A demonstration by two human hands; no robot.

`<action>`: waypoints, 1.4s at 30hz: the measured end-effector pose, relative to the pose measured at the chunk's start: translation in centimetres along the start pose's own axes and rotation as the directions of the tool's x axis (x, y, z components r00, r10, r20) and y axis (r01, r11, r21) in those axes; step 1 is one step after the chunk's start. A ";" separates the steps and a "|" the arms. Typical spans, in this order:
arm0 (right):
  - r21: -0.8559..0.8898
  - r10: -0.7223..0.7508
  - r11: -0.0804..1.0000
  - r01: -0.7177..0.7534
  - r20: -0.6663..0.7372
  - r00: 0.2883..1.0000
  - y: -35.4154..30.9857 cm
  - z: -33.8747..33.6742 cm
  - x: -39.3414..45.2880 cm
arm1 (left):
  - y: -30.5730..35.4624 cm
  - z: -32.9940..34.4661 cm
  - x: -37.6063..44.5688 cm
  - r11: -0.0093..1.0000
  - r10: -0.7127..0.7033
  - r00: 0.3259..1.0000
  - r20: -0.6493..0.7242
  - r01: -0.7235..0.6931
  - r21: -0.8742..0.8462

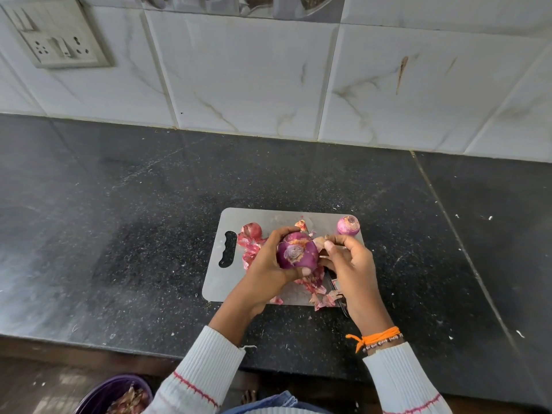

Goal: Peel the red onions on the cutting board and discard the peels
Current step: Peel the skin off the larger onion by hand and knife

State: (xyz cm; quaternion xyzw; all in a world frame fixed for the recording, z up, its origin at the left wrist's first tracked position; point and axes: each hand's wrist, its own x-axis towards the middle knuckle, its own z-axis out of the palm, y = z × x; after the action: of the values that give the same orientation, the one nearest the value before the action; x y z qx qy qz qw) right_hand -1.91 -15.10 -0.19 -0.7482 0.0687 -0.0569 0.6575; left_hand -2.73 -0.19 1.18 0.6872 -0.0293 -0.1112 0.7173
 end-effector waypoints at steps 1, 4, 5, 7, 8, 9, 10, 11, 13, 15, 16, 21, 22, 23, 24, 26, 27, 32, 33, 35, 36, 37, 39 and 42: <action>0.098 0.091 0.991 -0.092 0.009 0.996 0.0 0.1 0.0 | 0.0 0.0 0.0 1.000 0.009 1.000 -0.004 -0.009 0.003; 0.221 0.215 0.951 -0.219 0.039 0.976 -0.2 0.2 -0.1 | -0.1 0.1 0.0 0.999 0.028 1.000 -0.010 -0.028 0.023; 0.226 0.207 0.951 -0.210 0.035 0.978 -0.3 0.2 -0.2 | -0.1 0.1 0.1 0.999 0.028 1.000 -0.009 -0.028 0.028; 0.202 0.136 0.969 -0.140 0.032 0.990 -0.7 0.1 -0.3 | -0.1 0.1 0.1 0.999 0.032 0.999 -0.005 -0.032 0.030; 0.150 0.086 0.985 -0.091 0.035 0.996 -0.8 0.0 -0.4 | -0.1 0.1 0.1 0.999 0.037 0.999 -0.005 -0.036 0.032; 0.079 0.042 0.996 -0.045 0.037 0.998 -0.7 0.0 -0.4 | -0.1 0.1 0.1 0.999 0.041 0.999 -0.005 -0.040 0.034; 0.021 0.016 1.000 -0.016 0.029 0.999 -0.6 0.0 -0.3 | 0.0 0.1 0.1 0.999 0.042 0.999 -0.003 -0.042 0.034; -0.011 0.009 1.000 -0.009 0.010 1.000 -0.3 0.1 -0.3 | 0.0 0.1 0.1 0.999 0.041 0.999 -0.001 -0.041 0.032; -0.017 0.011 1.000 -0.012 -0.036 0.999 0.1 0.2 -0.1 | 0.1 0.2 0.0 0.999 0.039 0.999 -0.001 -0.039 0.019; 0.020 0.027 0.999 -0.025 -0.084 0.996 0.2 0.1 0.2 | 0.1 0.2 0.0 0.999 0.028 1.000 0.005 -0.028 -0.030; 0.028 0.039 0.999 -0.036 -0.097 0.995 0.1 -0.1 0.3 | 0.1 0.3 0.0 0.998 0.022 1.000 0.011 -0.021 -0.063; -0.241 -0.025 0.970 -0.001 -0.107 0.994 0.9 -1.0 0.4 | 0.3 0.4 0.3 0.985 0.026 0.999 -0.022 -0.030 -0.169; -0.270 -0.044 0.963 0.014 -0.106 0.993 0.8 -1.1 0.4 | 0.3 0.3 0.4 0.984 0.026 0.999 -0.039 -0.032 -0.177; -0.289 -0.061 0.957 0.029 -0.100 0.993 0.7 -1.2 0.4 | 0.2 0.2 0.4 0.983 0.023 0.998 -0.053 -0.032 -0.180; -0.305 -0.074 0.951 0.045 -0.084 0.994 0.4 -1.3 0.4 | 0.2 0.1 0.5 0.984 0.020 0.998 -0.065 -0.031 -0.177; -0.314 -0.092 0.946 0.076 -0.035 0.995 -0.4 -1.2 0.1 | -0.1 0.0 0.6 0.986 0.014 0.996 -0.083 -0.027 -0.162; -0.305 -0.112 0.947 0.102 -0.016 0.994 -0.8 -1.1 0.0 | -0.2 0.0 0.6 0.988 0.011 0.996 -0.091 -0.025 -0.155; -0.275 -0.306 0.917 0.287 -0.028 0.952 -1.9 0.1 -0.9 | -0.4 0.4 0.6 0.993 0.032 0.993 -0.117 -0.044 -0.105; -0.294 -0.339 0.902 0.316 -0.030 0.940 -2.0 0.4 -0.9 | -0.4 0.4 0.6 0.995 0.042 0.992 -0.121 -0.053 -0.090; -0.328 -0.383 0.877 0.350 -0.039 0.923 -1.8 0.7 -1.0 | -0.4 0.6 0.6 0.997 0.059 0.990 -0.127 -0.066 -0.049; -0.341 -0.395 0.869 0.358 -0.043 0.918 -1.7 0.8 -0.9 | -0.4 0.7 0.6 0.997 0.067 0.990 -0.127 -0.072 -0.028; -0.351 -0.400 0.864 0.360 -0.046 0.915 -1.7 0.9 -0.9 | -0.4 0.8 0.6 0.997 0.075 0.989 -0.129 -0.077 -0.010; -0.355 -0.403 0.863 0.360 -0.055 0.913 -1.5 0.8 -0.9 | -0.4 0.9 0.6 0.996 0.084 0.988 -0.128 -0.083 0.015; -0.341 -0.391 0.873 0.350 -0.057 0.919 -1.4 0.5 -0.8 | -0.5 1.0 0.5 0.997 0.079 0.989 -0.122 -0.075 0.034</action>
State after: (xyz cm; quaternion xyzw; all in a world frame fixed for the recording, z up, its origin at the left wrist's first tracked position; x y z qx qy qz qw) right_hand -2.58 -14.27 1.09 -0.8400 -0.0268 -0.2163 0.4969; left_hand -2.44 -1.27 0.70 0.7017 -0.0133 -0.0404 0.7112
